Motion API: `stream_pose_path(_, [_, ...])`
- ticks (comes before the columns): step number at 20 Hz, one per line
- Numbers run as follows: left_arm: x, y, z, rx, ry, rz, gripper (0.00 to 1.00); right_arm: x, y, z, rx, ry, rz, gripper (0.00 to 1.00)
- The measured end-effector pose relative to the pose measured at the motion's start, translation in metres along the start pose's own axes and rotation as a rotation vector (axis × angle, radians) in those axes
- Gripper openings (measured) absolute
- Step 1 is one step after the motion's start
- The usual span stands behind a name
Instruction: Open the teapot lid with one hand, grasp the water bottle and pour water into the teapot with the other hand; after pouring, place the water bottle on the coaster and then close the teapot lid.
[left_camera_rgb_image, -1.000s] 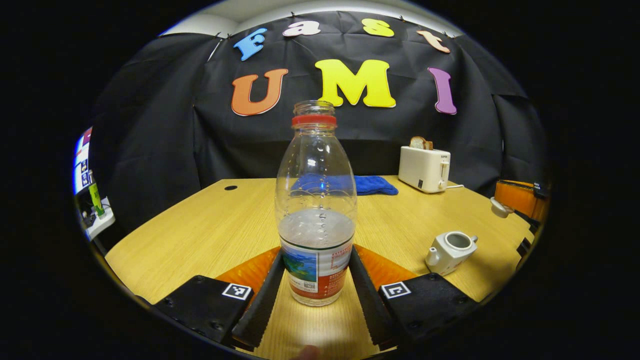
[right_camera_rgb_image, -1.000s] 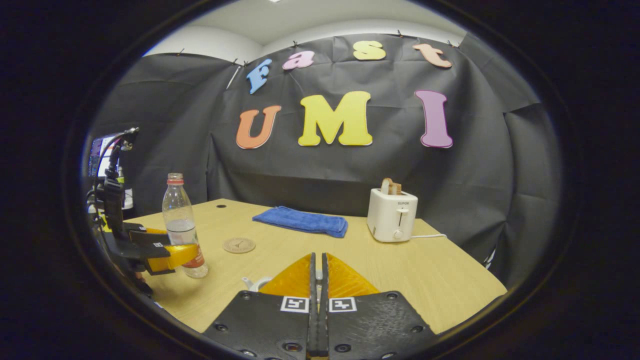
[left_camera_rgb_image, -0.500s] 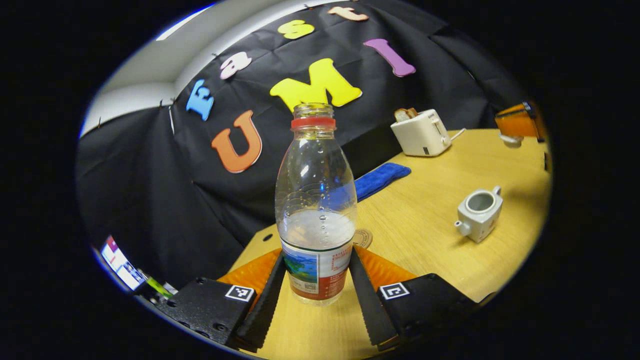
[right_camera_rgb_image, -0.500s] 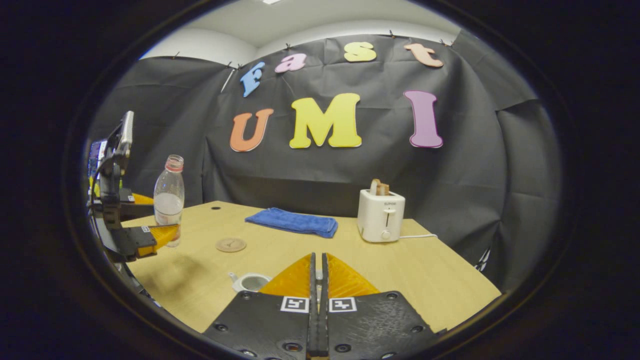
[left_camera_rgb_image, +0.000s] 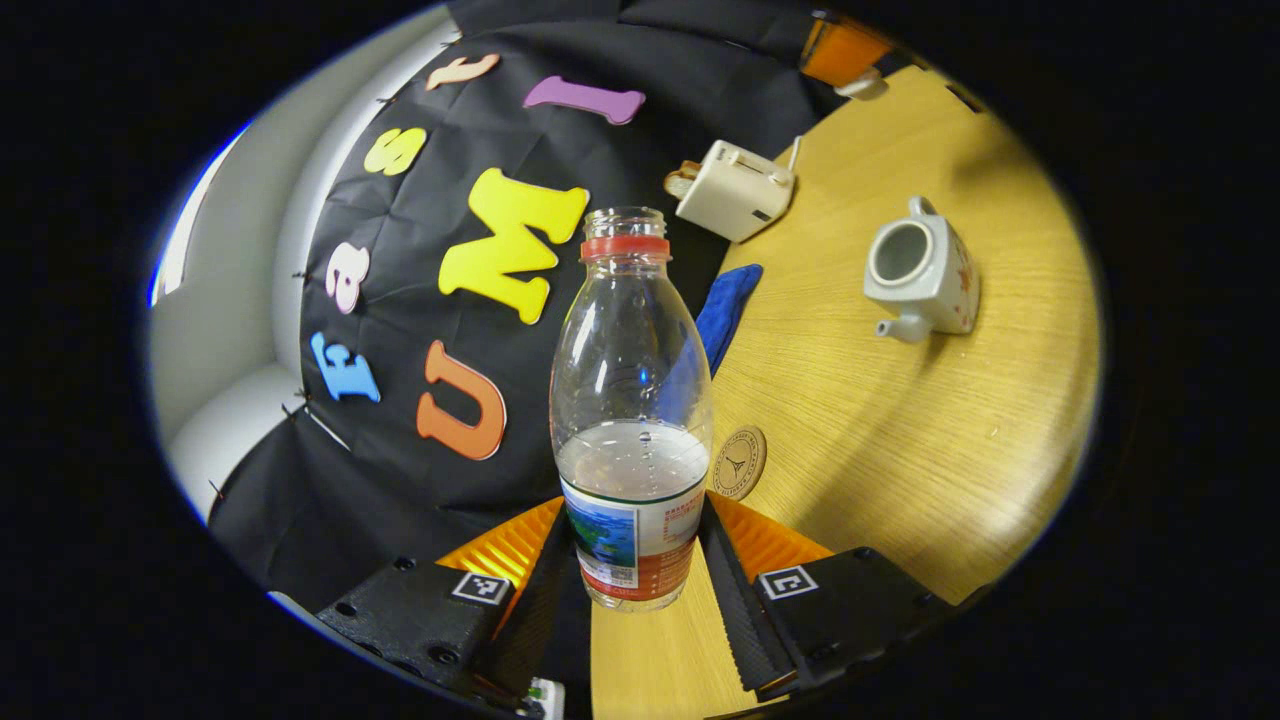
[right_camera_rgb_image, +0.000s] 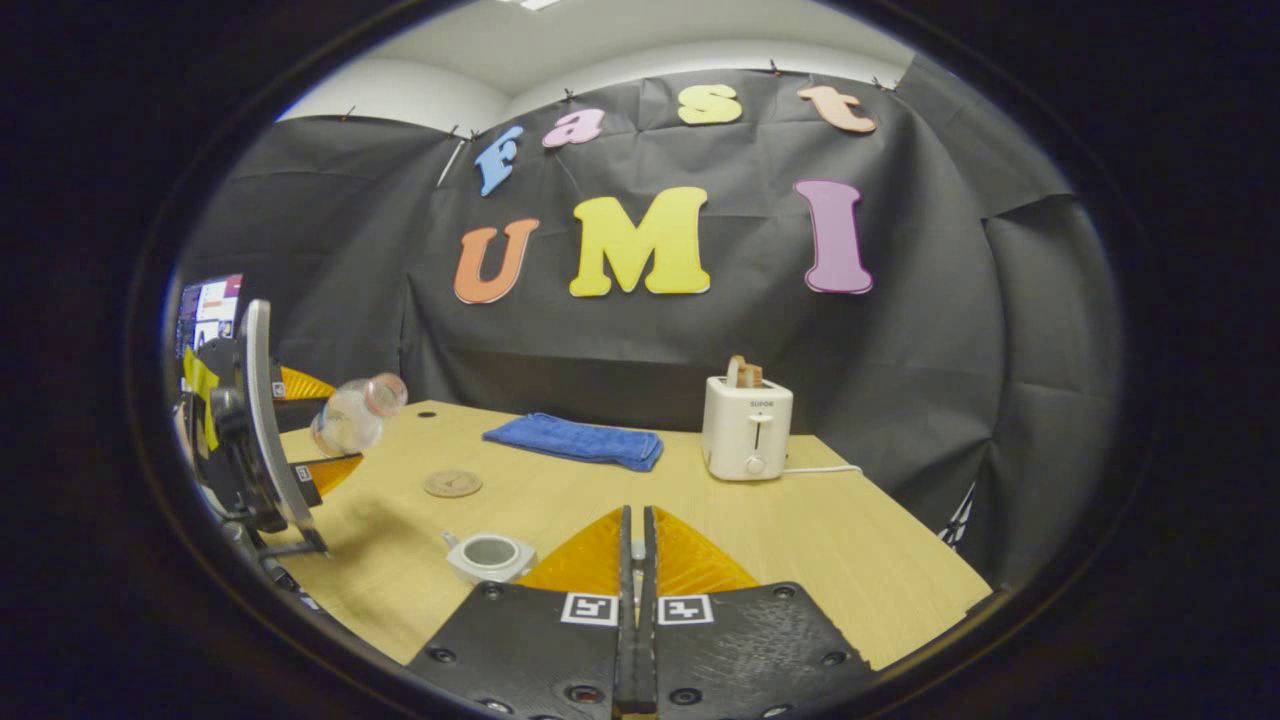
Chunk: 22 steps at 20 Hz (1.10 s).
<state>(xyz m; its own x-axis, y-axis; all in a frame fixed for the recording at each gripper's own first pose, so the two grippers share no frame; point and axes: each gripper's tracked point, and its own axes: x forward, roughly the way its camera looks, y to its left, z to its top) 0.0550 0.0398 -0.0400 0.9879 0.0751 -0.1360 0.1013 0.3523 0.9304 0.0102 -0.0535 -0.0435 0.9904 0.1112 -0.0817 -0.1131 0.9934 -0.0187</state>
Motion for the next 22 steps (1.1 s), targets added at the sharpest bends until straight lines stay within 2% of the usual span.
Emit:
stream_pose_path(2, [0.005,-0.011,0.006,0.103,-0.012,-0.024,0.75,-0.002,-0.006,0.000,0.009,0.000,-0.001,0.00])
stream_pose_path(6, [0.008,-0.026,0.018,0.292,-0.045,-0.051,0.75,-0.005,-0.014,-0.004,0.018,0.004,-0.004,0.02])
stream_pose_path(11, [0.011,-0.034,0.026,0.442,-0.053,-0.067,0.75,-0.008,-0.020,-0.010,0.023,0.010,-0.003,0.00])
stream_pose_path(12, [0.012,-0.033,0.026,0.466,-0.047,-0.068,0.75,-0.009,-0.022,-0.009,0.026,0.009,-0.005,0.02])
stream_pose_path(19, [0.013,-0.030,0.029,0.558,-0.025,-0.084,0.75,-0.011,-0.029,-0.012,0.042,0.007,-0.008,0.02])
stream_pose_path(20, [0.015,-0.028,0.029,0.569,-0.025,-0.085,0.75,-0.011,-0.029,-0.012,0.043,0.006,-0.009,0.00])
stream_pose_path(22, [0.015,-0.027,0.031,0.588,-0.019,-0.083,0.75,-0.012,-0.031,-0.012,0.048,0.006,-0.010,0.02])
